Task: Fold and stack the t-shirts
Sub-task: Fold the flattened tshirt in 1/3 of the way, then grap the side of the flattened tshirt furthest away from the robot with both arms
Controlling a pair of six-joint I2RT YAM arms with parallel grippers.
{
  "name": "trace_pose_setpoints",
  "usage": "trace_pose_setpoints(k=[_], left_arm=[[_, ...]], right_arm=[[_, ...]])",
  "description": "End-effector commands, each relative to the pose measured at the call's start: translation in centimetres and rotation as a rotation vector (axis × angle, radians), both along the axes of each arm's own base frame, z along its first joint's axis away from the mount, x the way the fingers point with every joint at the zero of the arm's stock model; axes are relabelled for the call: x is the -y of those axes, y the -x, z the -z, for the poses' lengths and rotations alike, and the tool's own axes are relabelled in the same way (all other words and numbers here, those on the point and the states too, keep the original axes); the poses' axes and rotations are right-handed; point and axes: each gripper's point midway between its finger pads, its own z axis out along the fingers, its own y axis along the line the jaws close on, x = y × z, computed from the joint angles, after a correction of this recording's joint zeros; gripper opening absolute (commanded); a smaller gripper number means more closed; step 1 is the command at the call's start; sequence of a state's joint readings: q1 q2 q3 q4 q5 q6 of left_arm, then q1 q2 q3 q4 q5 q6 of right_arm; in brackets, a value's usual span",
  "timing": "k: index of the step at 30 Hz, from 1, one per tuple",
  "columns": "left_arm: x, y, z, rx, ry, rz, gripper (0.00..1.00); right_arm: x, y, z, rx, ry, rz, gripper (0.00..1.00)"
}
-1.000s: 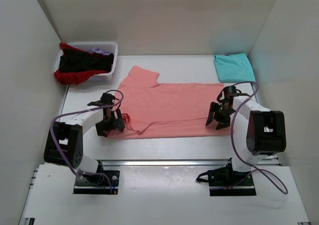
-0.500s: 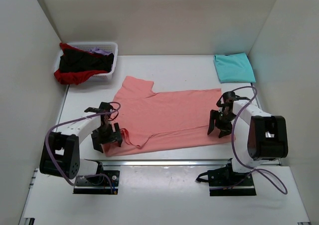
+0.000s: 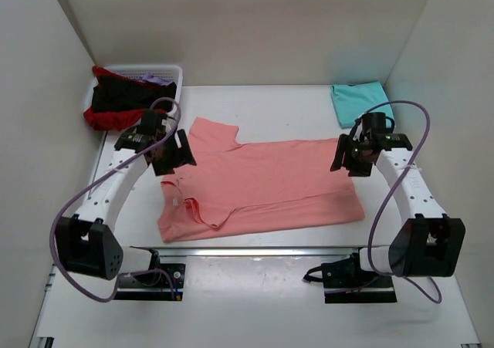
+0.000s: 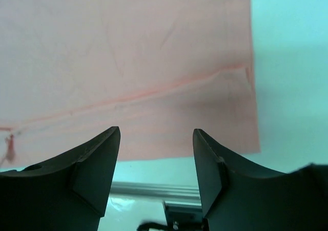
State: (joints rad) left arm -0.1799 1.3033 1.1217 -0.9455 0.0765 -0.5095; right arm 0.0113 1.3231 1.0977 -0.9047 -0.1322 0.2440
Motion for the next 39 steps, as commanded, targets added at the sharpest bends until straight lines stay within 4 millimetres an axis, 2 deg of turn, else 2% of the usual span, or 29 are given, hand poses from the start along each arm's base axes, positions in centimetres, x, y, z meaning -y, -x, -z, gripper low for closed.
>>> trace_pose_setpoints(k=[1, 2, 3, 4, 5, 6, 7, 8, 9, 11, 12, 13, 15, 16, 18, 19, 20, 21, 24, 27, 29, 30, 34, 37, 39], left_arm=[[3.1, -5.6, -1.7, 0.148, 0.079, 0.098, 0.82], [3.3, -7.2, -1.3, 0.151, 0.091, 0.106, 0.59], [3.5, -8.3, -1.6, 0.161, 0.107, 0.108, 0.33], [3.6, -10.0, -1.0, 0.154, 0.105, 0.113, 0.18], [3.0, -11.0, 0.9, 0.11, 0.067, 0.096, 0.11], [3.0, -12.3, 0.3, 0.127, 0.054, 0.099, 0.32], [2.6, -14.0, 0.9, 0.115, 0.01, 0.095, 0.47], [1.8, -14.8, 2.7, 0.078, -0.038, 0.091, 0.51], [1.7, -16.1, 2.9, 0.091, -0.062, 0.104, 0.5], [1.2, -18.3, 3.1, 0.119, -0.082, 0.089, 0.54], [0.9, -18.9, 4.2, 0.112, -0.099, 0.09, 0.55], [0.5, -19.7, 3.9, 0.127, -0.11, 0.071, 0.55], [-0.6, -20.9, 5.1, 0.12, -0.175, 0.066, 0.58], [-0.7, -21.7, 4.6, 0.143, -0.192, 0.061, 0.59], [-1.7, -22.2, 6.2, 0.113, -0.261, 0.059, 0.6], [-2.0, -22.9, 5.4, 0.138, -0.277, 0.056, 0.62], [-2.2, -23.4, 5.9, 0.133, -0.278, 0.057, 0.63], [-2.6, -23.5, 6.9, 0.116, -0.288, 0.055, 0.64], [-2.6, -24.2, 7.9, 0.11, -0.274, 0.065, 0.69], [-2.4, -24.1, 8.9, 0.09, -0.262, 0.087, 0.69], [-2.2, -23.4, 10.5, 0.051, -0.258, 0.097, 0.72], [-2.0, -23.3, 10.9, 0.044, -0.254, 0.109, 0.74], [-0.5, -22.6, 12.1, 0.012, -0.225, 0.138, 0.73], [-0.1, -22.6, 12.7, 0.001, -0.206, 0.151, 0.63], [0.1, -22.7, 12.6, 0.003, -0.185, 0.147, 0.44]], right_arm=[[1.0, -3.3, -0.6, 0.081, -0.001, 0.057, 0.56], [1.1, -4.6, -1.4, 0.113, 0.011, 0.046, 0.55], [1.0, -5.6, -1.4, 0.114, 0.017, 0.039, 0.56], [0.9, -6.1, -1.0, 0.102, 0.019, 0.031, 0.55], [0.3, -6.6, -1.3, 0.107, 0.014, 0.019, 0.55], [-0.1, -7.4, -1.2, 0.111, 0.005, 0.007, 0.55], [-0.2, -7.9, -1.0, 0.109, 0.002, 0.007, 0.55], [-0.3, -8.3, -1.1, 0.115, -0.004, 0.003, 0.55], [-0.7, -8.8, -0.9, 0.115, -0.006, -0.006, 0.55], [-0.5, -9.5, 0.0, 0.099, -0.009, 0.001, 0.54], [-0.4, -9.8, -0.2, 0.101, -0.01, 0.002, 0.54], [-0.3, -10.0, 0.6, 0.079, -0.016, 0.006, 0.54], [-0.2, -10.9, 0.3, 0.092, -0.028, 0.014, 0.54], [-0.1, -11.3, 0.4, 0.086, -0.021, 0.016, 0.54], [-0.1, -12.2, 0.4, 0.09, -0.024, 0.011, 0.54], [-0.4, -12.5, 0.5, 0.085, -0.023, 0.004, 0.54], [-0.2, -12.5, 1.5, 0.057, -0.027, 0.015, 0.54], [-0.2, -13.0, 1.0, 0.071, -0.028, 0.011, 0.54], [-0.4, -13.3, 2.0, 0.045, -0.032, 0.002, 0.53], [-0.4, -13.8, 1.8, 0.049, -0.03, 0.011, 0.54], [-0.3, -14.2, 2.0, 0.046, -0.033, 0.01, 0.54], [0.8, -14.6, 1.7, 0.051, -0.036, 0.038, 0.54], [1.2, -15.2, 2.6, 0.037, -0.032, 0.05, 0.54], [2.4, -16.1, 3.3, 0.046, -0.006, 0.089, 0.54], [3.3, -16.8, 3.6, 0.053, 0.011, 0.131, 0.54]])
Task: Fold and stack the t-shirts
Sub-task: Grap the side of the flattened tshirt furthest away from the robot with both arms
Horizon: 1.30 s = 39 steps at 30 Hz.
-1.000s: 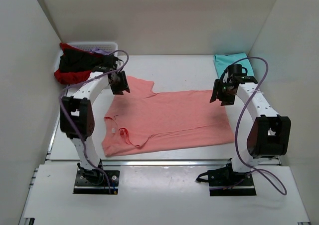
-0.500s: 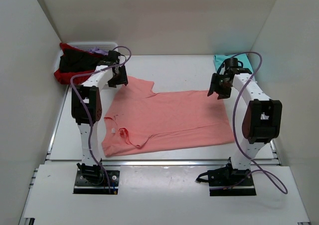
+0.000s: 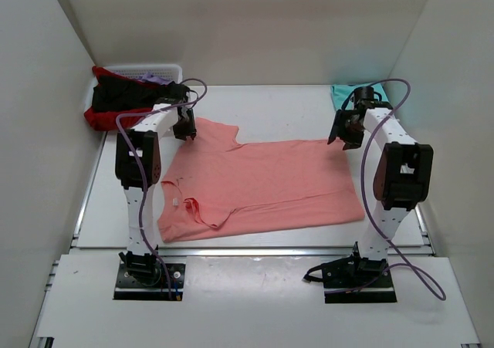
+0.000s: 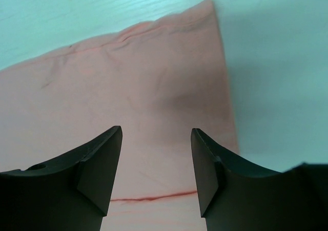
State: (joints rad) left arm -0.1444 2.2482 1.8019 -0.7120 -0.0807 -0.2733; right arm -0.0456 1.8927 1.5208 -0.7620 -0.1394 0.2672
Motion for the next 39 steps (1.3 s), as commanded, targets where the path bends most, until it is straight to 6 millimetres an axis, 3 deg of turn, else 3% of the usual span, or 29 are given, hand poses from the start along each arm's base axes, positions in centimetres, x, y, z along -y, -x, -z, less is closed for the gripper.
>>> trace_pose_setpoints(k=[1, 2, 4, 7, 11, 13, 14, 20, 21, 22, 25, 32, 37, 39], left_arm=[[1.5, -0.2, 0.3, -0.011, 0.067, 0.04, 0.39], [1.8, 0.0, 0.1, -0.015, 0.103, 0.052, 0.26], [1.9, 0.3, 0.4, -0.023, 0.111, 0.054, 0.23], [1.9, 0.6, -0.1, -0.022, 0.11, 0.057, 0.0], [2.0, 0.2, -1.1, 0.004, 0.113, 0.055, 0.0], [2.1, -0.1, -2.0, 0.02, 0.119, 0.051, 0.0], [2.2, -0.5, -2.6, 0.04, 0.119, 0.051, 0.0], [2.8, -1.4, -5.4, 0.105, 0.167, 0.065, 0.0], [2.7, -1.3, -5.5, 0.103, 0.178, 0.058, 0.0], [2.7, -1.5, -6.3, 0.122, 0.189, 0.057, 0.0], [2.9, -1.4, -6.8, 0.128, 0.202, 0.058, 0.0], [3.4, -2.2, -8.6, 0.18, 0.224, 0.071, 0.0], [3.3, -2.2, -9.1, 0.183, 0.243, 0.058, 0.0], [3.2, -2.6, -9.8, 0.204, 0.248, 0.054, 0.0]], right_arm=[[1.8, -2.5, -0.2, 0.058, 0.043, 0.07, 0.54], [2.6, -3.2, 0.6, 0.053, 0.06, 0.097, 0.54], [3.0, -3.8, 0.8, 0.057, 0.073, 0.107, 0.54], [3.6, -4.9, 1.3, 0.06, 0.066, 0.128, 0.54], [3.9, -6.6, 1.5, 0.083, 0.077, 0.14, 0.54], [3.9, -7.1, 2.6, 0.063, 0.087, 0.138, 0.55], [4.3, -7.6, 2.0, 0.074, 0.101, 0.144, 0.54], [4.7, -9.9, 3.1, 0.071, 0.112, 0.13, 0.54], [5.3, -10.0, 3.3, 0.052, 0.143, 0.152, 0.54], [5.1, -9.5, 4.4, 0.006, 0.141, 0.136, 0.53], [4.9, -9.2, 5.0, -0.056, 0.165, 0.129, 0.51], [4.5, -8.5, 4.8, -0.088, 0.189, 0.134, 0.49], [4.5, -7.7, 5.0, -0.12, 0.182, 0.136, 0.35], [4.4, -7.4, 5.0, -0.126, 0.181, 0.13, 0.15]])
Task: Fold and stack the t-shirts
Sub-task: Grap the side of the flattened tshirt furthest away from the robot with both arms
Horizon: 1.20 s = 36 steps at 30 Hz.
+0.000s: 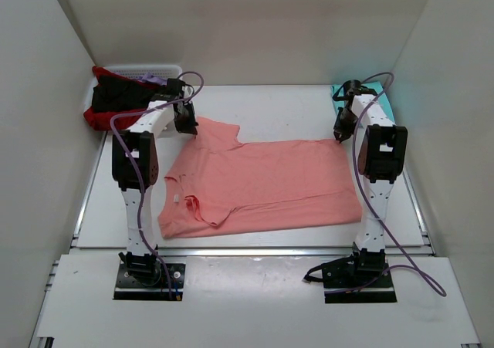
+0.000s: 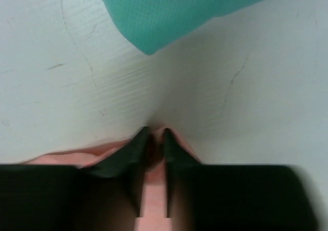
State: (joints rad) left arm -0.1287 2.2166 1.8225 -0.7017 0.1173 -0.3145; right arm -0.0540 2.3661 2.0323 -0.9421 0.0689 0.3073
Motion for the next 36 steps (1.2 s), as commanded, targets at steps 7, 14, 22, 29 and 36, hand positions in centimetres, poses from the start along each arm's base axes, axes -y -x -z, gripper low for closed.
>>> trace_pose_setpoints(k=[7, 14, 22, 29, 36], left_arm=[[0.2, -2.1, -9.2, 0.218, 0.085, 0.016, 0.0], [-1.0, 0.1, -11.0, 0.249, 0.129, 0.015, 0.0], [0.2, 3.9, -8.6, 0.198, 0.159, 0.077, 0.0], [-0.9, 8.2, -6.7, 0.159, 0.137, 0.054, 0.0], [-1.9, 11.0, -7.5, 0.181, 0.132, 0.032, 0.0]], right_arm=[[0.7, -1.3, -2.9, 0.078, 0.038, -0.033, 0.0], [2.0, 0.1, -4.0, 0.113, 0.037, -0.035, 0.0], [2.9, 2.3, -4.9, 0.165, -0.012, -0.015, 0.0], [2.3, 5.5, -5.1, 0.19, -0.093, -0.013, 0.0], [0.6, 8.9, -5.0, 0.201, -0.143, -0.029, 0.01]])
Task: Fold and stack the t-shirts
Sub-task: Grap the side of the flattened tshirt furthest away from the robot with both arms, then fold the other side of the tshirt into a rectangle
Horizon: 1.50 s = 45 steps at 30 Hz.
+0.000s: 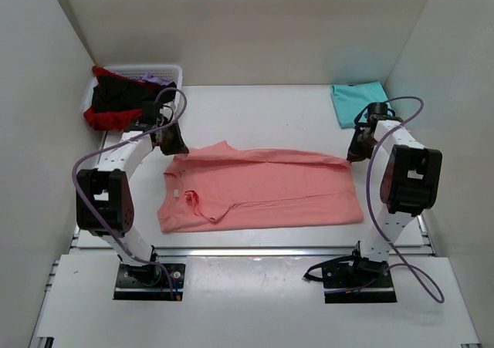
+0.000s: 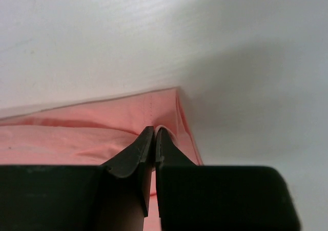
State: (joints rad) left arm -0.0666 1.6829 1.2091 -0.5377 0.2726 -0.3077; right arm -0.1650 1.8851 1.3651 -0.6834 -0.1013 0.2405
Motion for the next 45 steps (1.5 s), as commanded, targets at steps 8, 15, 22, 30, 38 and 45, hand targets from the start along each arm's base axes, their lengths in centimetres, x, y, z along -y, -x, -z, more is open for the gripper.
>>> trace_pose_setpoints(k=[8, 15, 22, 30, 38, 45], left_arm=[[-1.1, 2.1, -3.3, 0.133, 0.004, -0.023, 0.0], [-0.9, 5.8, -1.7, 0.112, -0.01, -0.012, 0.0], [-1.1, 7.2, -1.5, 0.114, -0.057, 0.004, 0.0], [-1.3, 8.3, -1.0, 0.11, -0.067, -0.001, 0.0], [-2.0, 9.9, -0.2, 0.088, -0.093, -0.03, 0.0], [-2.8, 11.6, 1.1, 0.066, -0.112, -0.068, 0.14]], right_arm=[[-0.6, 0.9, -2.9, 0.113, 0.012, -0.016, 0.0], [-0.4, 2.7, -3.1, 0.135, 0.028, -0.015, 0.0], [-0.2, 4.2, -2.9, 0.137, 0.048, -0.013, 0.0], [-0.5, 5.9, -1.5, 0.114, 0.046, -0.022, 0.0], [-0.1, 6.8, -1.2, 0.109, 0.062, -0.004, 0.0], [0.3, 7.9, -0.8, 0.085, 0.096, -0.001, 0.11]])
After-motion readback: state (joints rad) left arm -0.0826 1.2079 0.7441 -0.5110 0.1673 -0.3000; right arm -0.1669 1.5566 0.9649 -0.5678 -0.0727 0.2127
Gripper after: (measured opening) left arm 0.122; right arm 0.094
